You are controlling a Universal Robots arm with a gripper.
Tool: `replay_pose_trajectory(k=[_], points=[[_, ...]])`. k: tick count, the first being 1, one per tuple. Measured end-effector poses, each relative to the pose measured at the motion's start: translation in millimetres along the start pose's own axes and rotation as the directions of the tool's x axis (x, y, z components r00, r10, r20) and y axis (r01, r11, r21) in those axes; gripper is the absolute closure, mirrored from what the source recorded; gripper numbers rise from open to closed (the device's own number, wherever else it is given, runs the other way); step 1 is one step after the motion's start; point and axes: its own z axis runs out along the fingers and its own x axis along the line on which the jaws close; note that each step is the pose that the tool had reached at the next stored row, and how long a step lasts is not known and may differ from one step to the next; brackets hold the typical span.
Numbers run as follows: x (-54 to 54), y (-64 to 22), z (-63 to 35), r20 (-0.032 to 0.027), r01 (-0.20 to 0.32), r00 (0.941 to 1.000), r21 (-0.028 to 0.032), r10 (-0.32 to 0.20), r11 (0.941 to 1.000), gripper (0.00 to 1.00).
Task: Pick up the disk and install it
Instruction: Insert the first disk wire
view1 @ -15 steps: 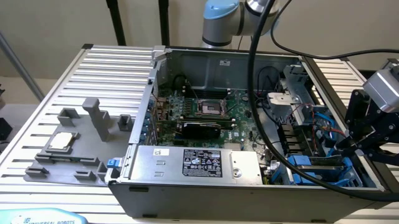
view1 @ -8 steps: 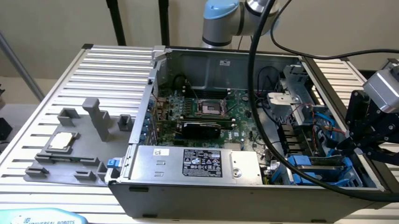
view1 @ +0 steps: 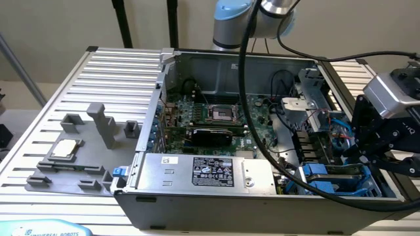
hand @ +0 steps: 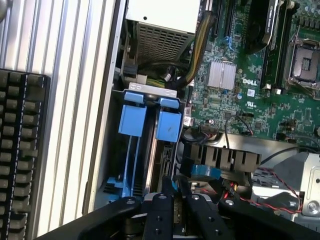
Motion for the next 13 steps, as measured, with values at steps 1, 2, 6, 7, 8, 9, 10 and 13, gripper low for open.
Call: replay_pose_trajectory(k=[1, 2, 6, 7, 8, 9, 10, 13], points=[[0.0, 0.4, 0.3, -0.002, -0.002, 1.0, -0.0017, 0.002, 1.0, 0.84], [0.0, 0.6, 0.6, -0.0053, -0.006, 1.0, -0.0036, 0.006, 1.0, 0.84], [0.0, 1.4, 1.7, -0.0165, -0.023, 0.9996, -0.0128, 0.022, 0.9997, 0.84], [0.0, 1.6, 2.0, -0.0193, -0.027, 0.9995, -0.015, 0.027, 0.9995, 0.84], [0.1, 1.7, 2.4, -0.0214, -0.032, 0.9993, -0.0166, 0.032, 0.9993, 0.84], [0.1, 1.7, 2.9, -0.0232, -0.039, 0.999, -0.0179, 0.038, 0.9991, 0.84], [0.2, 1.8, 3.3, -0.0245, -0.046, 0.9987, -0.0191, 0.046, 0.9988, 0.84], [0.4, 2.0, 5.2, -0.0261, -0.07, 0.9972, -0.0229, 0.07, 0.9973, 0.84]])
